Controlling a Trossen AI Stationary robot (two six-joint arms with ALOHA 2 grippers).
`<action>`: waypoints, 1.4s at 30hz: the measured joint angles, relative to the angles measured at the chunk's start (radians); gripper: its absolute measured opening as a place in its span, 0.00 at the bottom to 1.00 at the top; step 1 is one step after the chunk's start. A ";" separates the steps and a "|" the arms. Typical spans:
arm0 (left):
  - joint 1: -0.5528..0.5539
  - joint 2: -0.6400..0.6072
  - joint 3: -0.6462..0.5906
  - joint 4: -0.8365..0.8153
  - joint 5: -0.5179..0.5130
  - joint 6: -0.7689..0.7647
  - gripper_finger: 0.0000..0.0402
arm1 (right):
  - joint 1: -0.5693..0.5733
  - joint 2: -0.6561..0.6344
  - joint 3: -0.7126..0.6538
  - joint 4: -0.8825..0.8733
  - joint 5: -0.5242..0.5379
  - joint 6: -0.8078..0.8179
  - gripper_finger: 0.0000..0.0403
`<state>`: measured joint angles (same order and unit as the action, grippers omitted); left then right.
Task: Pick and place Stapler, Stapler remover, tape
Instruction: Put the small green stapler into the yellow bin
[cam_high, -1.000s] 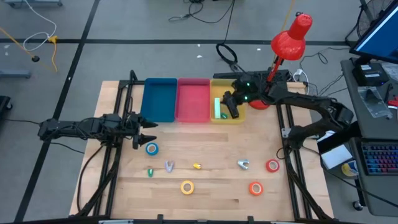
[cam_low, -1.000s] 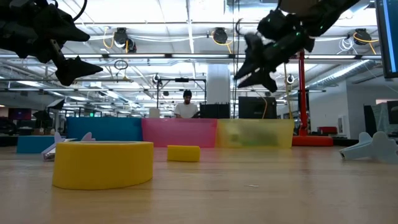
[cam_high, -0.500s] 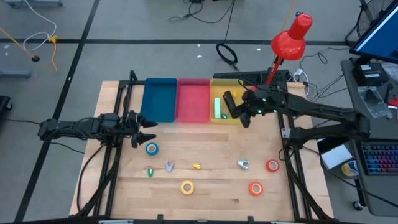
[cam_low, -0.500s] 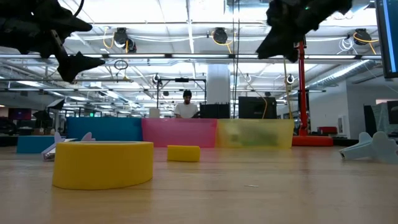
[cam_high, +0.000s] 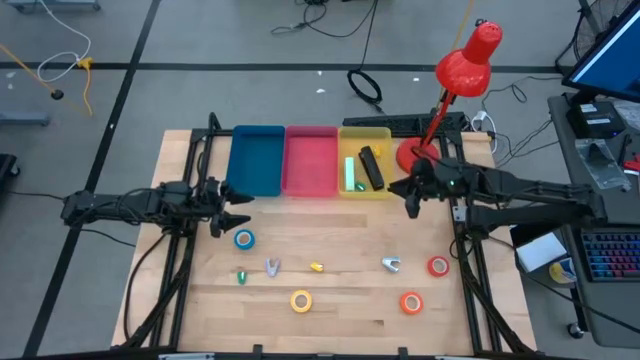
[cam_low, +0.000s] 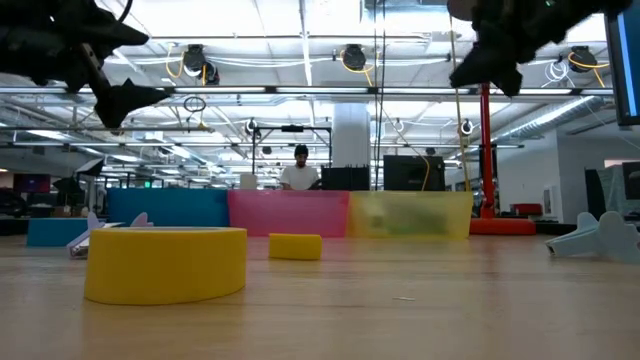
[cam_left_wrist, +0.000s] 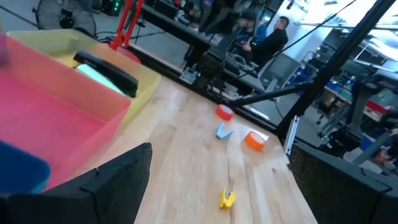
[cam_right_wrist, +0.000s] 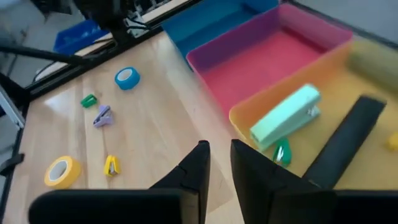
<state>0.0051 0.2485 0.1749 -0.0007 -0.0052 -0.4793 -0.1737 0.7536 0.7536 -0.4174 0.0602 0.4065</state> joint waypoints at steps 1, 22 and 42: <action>-0.001 0.000 0.000 0.009 0.006 0.001 0.94 | 0.003 -0.023 -0.036 0.018 0.005 0.023 0.13; -0.185 0.496 0.514 -0.608 0.106 -0.281 0.94 | 0.019 -0.469 -0.394 0.156 0.049 0.119 0.12; -0.478 0.781 0.555 -0.728 0.091 -0.905 0.94 | 0.019 -0.577 -0.408 0.151 0.049 0.107 0.12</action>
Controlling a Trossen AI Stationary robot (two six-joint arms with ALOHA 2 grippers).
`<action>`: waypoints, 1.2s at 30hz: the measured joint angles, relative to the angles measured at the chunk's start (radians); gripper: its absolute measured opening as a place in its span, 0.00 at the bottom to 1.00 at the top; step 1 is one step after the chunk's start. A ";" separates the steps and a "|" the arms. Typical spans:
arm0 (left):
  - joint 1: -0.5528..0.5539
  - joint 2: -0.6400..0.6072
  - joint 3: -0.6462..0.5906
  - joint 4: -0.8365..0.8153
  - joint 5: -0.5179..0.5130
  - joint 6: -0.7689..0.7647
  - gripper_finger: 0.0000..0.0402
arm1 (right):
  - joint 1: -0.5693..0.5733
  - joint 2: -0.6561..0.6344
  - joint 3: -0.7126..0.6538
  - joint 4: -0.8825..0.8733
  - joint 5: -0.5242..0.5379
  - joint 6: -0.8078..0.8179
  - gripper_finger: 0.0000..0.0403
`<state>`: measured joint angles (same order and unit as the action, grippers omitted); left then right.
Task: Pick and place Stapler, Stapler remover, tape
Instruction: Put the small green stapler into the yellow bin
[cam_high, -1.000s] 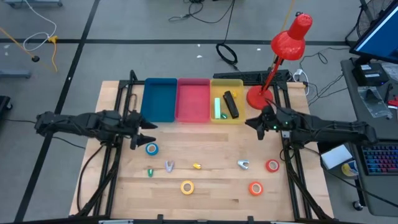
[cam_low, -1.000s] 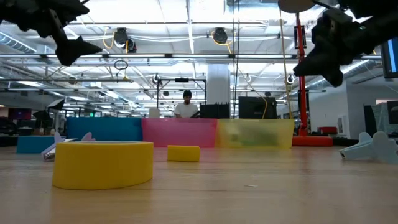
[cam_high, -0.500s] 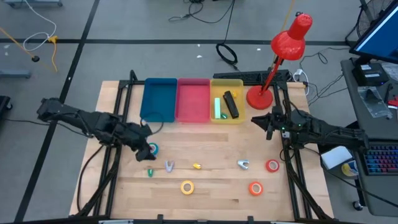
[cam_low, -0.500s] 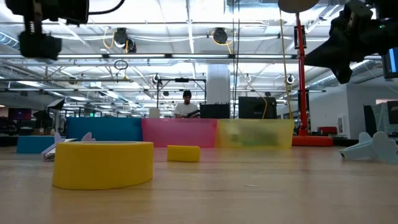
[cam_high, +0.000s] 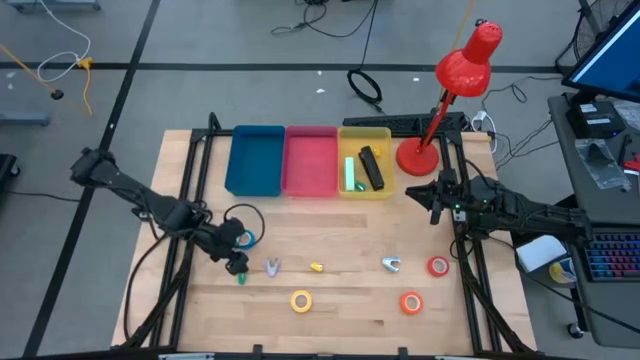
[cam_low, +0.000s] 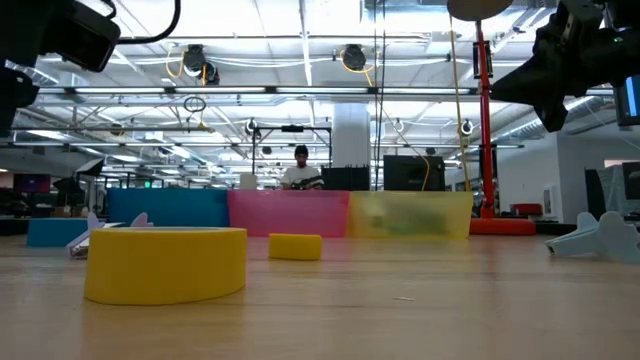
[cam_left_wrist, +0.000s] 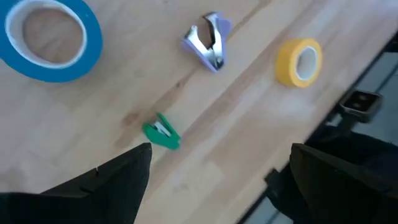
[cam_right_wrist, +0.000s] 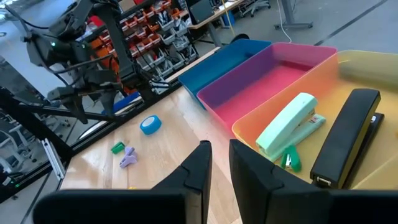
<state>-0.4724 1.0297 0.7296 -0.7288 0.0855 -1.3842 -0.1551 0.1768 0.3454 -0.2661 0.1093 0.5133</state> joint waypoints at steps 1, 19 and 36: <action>-0.010 0.009 0.000 0.000 -0.013 -0.002 0.94 | 0.000 0.000 0.000 0.000 0.000 0.000 0.12; -0.113 0.197 0.000 0.075 -0.006 -0.006 0.94 | 0.000 0.000 0.000 0.007 -0.002 0.024 0.12; -0.144 0.195 0.000 0.172 -0.037 -0.007 0.94 | 0.000 0.000 0.000 0.007 -0.001 0.035 0.12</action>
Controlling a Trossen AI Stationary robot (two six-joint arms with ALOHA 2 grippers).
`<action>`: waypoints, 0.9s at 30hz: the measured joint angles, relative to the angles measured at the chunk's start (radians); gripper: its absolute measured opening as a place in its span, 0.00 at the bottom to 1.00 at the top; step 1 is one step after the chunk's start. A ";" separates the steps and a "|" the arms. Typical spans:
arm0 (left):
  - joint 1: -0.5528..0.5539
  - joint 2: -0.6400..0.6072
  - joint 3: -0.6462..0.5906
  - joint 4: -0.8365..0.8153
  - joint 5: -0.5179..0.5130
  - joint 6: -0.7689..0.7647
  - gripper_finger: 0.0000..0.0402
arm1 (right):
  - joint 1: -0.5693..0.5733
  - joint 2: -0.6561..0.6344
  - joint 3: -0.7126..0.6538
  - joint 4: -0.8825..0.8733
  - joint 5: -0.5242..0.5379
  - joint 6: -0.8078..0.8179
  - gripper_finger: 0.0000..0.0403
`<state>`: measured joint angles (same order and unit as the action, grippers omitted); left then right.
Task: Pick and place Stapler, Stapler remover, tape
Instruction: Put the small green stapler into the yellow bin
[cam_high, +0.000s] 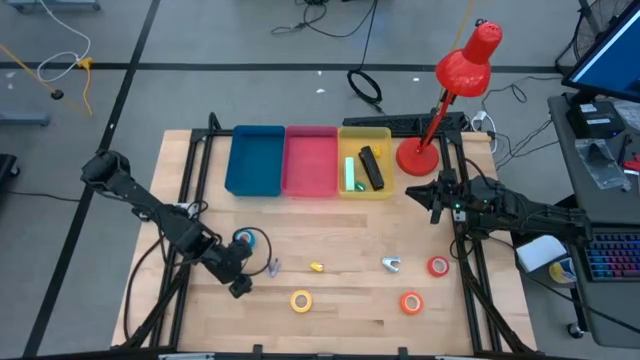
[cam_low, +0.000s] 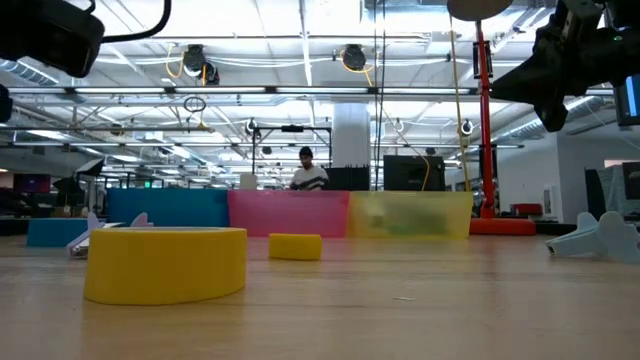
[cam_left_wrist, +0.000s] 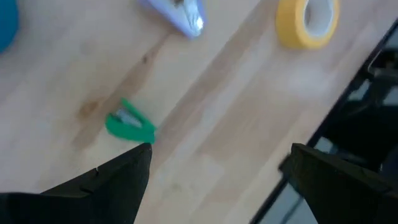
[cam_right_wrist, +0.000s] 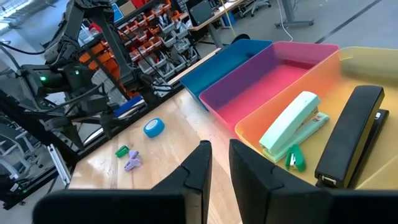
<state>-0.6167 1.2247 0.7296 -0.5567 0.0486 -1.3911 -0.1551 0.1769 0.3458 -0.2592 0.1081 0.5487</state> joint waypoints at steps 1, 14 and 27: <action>0.000 0.000 0.000 0.002 -0.021 -0.004 0.94 | 0.000 0.000 0.000 0.000 0.000 0.001 0.12; 0.001 0.015 0.000 -0.180 -0.068 -0.248 0.94 | 0.000 0.000 0.000 0.000 0.000 0.016 0.12; 0.002 0.221 0.000 -0.120 0.038 -0.365 0.94 | 0.000 0.000 0.000 0.000 0.000 0.014 0.12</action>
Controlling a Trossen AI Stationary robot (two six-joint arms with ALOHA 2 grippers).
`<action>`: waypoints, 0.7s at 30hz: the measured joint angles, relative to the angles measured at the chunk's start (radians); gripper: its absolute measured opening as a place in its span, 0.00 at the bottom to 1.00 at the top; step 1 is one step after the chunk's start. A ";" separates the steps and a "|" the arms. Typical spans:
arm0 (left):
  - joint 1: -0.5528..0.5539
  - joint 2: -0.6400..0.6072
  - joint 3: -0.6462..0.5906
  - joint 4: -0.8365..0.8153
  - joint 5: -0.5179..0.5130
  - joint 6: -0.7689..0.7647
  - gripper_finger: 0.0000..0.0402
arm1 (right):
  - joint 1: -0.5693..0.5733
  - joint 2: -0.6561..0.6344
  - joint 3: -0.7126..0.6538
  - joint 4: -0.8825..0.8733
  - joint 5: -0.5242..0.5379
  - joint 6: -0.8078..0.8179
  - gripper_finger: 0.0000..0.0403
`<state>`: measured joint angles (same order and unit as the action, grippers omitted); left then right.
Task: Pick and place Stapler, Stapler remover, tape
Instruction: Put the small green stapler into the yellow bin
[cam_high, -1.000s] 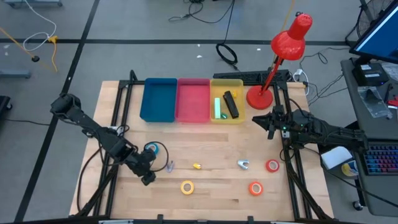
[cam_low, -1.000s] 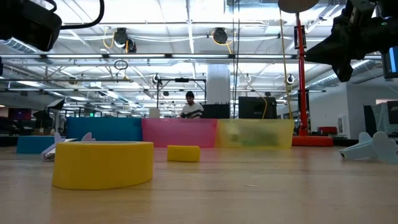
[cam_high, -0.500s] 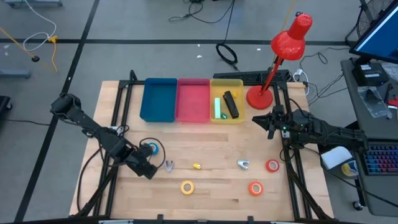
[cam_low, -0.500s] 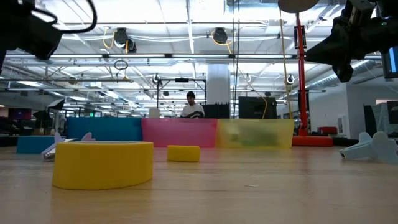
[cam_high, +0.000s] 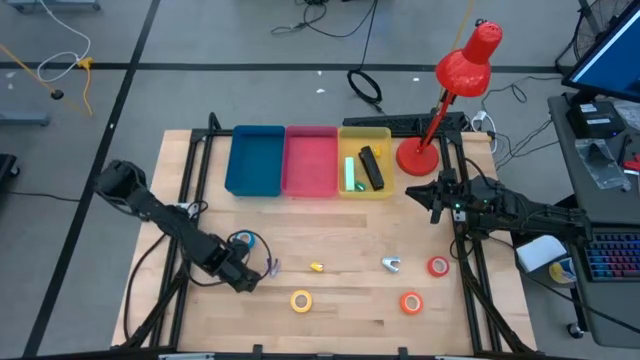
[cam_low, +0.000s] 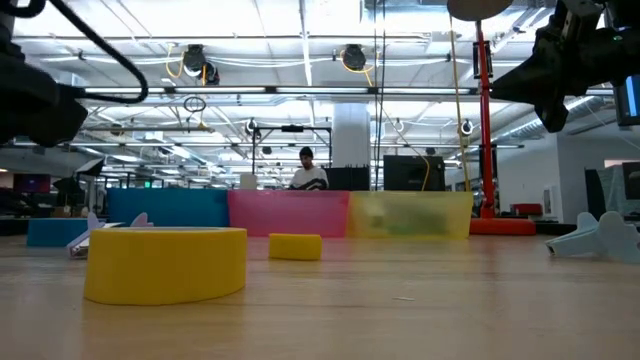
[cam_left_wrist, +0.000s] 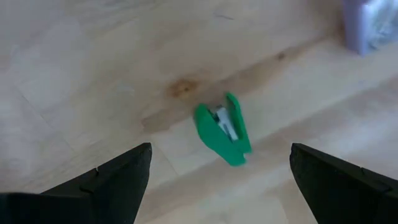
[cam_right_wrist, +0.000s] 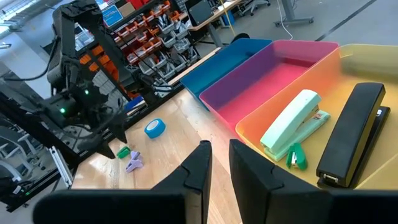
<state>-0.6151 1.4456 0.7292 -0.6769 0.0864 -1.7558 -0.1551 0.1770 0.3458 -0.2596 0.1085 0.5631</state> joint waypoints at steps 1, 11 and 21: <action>0.000 0.011 0.000 0.002 0.000 -0.015 0.94 | 0.000 0.000 0.000 0.000 0.000 0.000 0.12; 0.022 0.034 0.000 0.005 -0.033 -0.057 0.88 | 0.000 0.000 0.000 0.000 0.000 0.000 0.12; 0.029 0.034 0.000 0.006 0.002 -0.022 0.52 | 0.000 0.000 0.000 0.000 0.000 0.001 0.12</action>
<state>-0.5858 1.4799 0.7292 -0.6712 0.0887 -1.7778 -0.1551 0.1768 0.3458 -0.2596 0.1086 0.5636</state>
